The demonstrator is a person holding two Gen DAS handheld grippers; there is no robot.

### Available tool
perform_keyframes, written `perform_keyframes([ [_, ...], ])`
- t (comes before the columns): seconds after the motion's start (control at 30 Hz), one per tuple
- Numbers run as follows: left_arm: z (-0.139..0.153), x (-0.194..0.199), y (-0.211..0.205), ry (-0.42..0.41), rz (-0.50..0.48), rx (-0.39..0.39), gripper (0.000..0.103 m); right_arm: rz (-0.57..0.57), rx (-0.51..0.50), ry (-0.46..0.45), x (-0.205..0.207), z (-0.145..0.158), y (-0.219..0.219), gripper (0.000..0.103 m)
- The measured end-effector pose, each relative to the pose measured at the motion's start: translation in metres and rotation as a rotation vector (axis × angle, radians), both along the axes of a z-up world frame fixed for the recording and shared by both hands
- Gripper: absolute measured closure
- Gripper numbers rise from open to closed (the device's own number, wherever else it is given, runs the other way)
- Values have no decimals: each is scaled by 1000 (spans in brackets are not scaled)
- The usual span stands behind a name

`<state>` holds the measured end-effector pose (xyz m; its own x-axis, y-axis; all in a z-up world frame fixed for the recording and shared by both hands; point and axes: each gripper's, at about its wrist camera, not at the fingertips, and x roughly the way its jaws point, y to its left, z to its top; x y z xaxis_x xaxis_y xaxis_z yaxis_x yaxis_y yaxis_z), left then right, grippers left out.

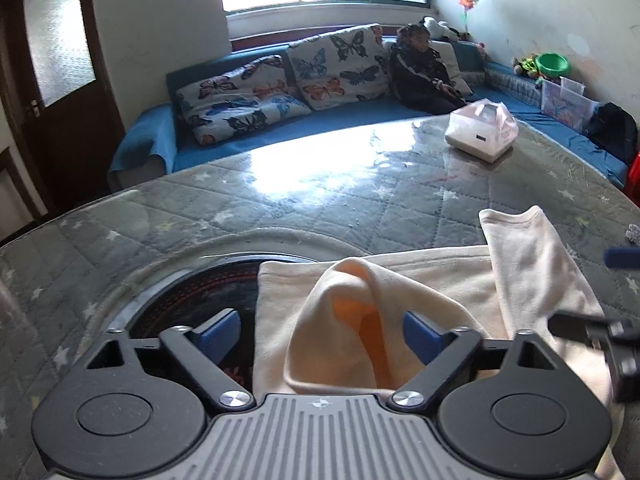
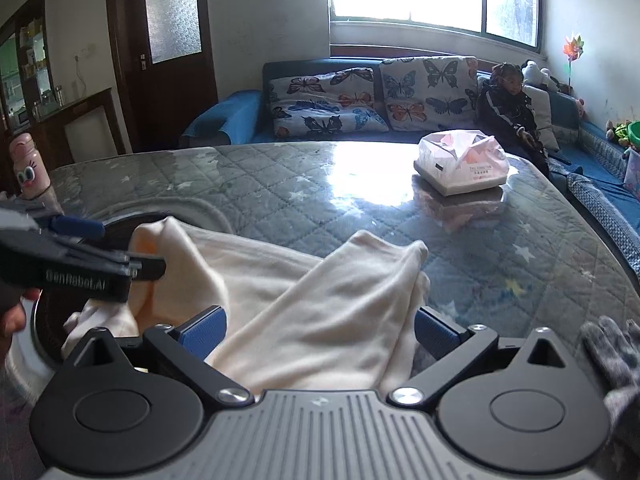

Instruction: Fold clothes

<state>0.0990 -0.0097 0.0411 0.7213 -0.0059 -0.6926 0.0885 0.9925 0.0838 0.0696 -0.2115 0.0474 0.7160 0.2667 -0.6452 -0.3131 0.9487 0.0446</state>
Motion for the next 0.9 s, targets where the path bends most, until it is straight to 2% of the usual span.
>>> perform_keyframes([
  [0.07,-4,3,-1,7,-24,-7,33,-3,10,11,11,-1,1,6],
  [0.13,-7,4,-1,14,-46,-19,48,0,20,28,22,-4,3,11],
  [0.2,-9,6,0,23,-60,-32,69,8,18,44,31,-7,9,15],
  [0.27,-11,5,3,27,-69,-52,82,19,10,56,39,-10,14,22],
  [0.37,-7,-2,7,10,-65,-63,94,30,2,83,48,-18,21,36],
  [0.47,-1,-11,15,-15,-32,-74,95,31,-10,102,51,-24,27,41],
  [0.53,3,-16,22,-24,-17,-84,95,27,-49,81,50,-26,31,52],
  [0.6,6,-21,28,-29,7,-90,95,19,-83,66,49,-26,34,71],
  [0.77,11,-29,31,-41,4,-97,95,6,-92,69,47,-22,32,92],
  [0.9,11,-30,28,-42,-9,-88,95,4,-100,74,47,-21,32,94],
])
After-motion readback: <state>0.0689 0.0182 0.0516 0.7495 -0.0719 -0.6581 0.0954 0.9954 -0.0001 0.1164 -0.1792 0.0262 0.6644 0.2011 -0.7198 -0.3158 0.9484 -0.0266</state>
